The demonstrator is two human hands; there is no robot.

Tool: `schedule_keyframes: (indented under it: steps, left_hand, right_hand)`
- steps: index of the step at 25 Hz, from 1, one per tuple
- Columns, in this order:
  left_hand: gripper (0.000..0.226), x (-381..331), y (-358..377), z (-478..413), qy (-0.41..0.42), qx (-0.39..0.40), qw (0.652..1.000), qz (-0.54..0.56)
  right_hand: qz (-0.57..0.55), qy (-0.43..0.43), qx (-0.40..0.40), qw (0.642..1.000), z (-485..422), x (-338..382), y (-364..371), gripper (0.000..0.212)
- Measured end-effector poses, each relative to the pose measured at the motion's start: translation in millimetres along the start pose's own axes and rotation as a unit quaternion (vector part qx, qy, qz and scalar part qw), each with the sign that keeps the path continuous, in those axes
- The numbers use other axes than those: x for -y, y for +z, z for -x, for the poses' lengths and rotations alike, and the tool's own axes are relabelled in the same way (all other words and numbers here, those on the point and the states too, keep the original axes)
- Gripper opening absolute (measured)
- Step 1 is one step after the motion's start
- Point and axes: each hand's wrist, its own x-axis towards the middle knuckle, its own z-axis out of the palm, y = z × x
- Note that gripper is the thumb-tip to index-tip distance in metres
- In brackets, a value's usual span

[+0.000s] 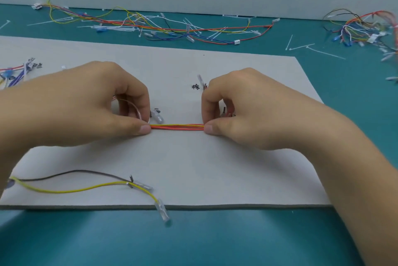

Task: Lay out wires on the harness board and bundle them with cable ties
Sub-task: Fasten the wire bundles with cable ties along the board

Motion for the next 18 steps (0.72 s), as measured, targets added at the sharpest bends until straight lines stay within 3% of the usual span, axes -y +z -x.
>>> schedule_keyframes:
  steps: [2, 13, 18]
  left_hand:
    - [0.016, -2.7, 1.4, -0.8, -0.006, -0.004, 1.0, -0.001]
    - [0.023, -10.1, 16.4, -1.5, -0.045, -0.04, 0.998, 0.002]
    - [0.007, -60.5, 41.8, -21.2, 0.027, -0.071, 0.994, 0.074]
  right_hand:
    - [0.003, 0.009, 0.0, 1.0, -1.6, 0.6, 0.4, 0.012]
    - [0.061, 0.022, 0.035, 0.997, -4.1, 4.2, -1.2, 0.015]
    - [0.084, 0.126, 0.076, 0.985, 10.1, -24.5, -36.6, 0.016]
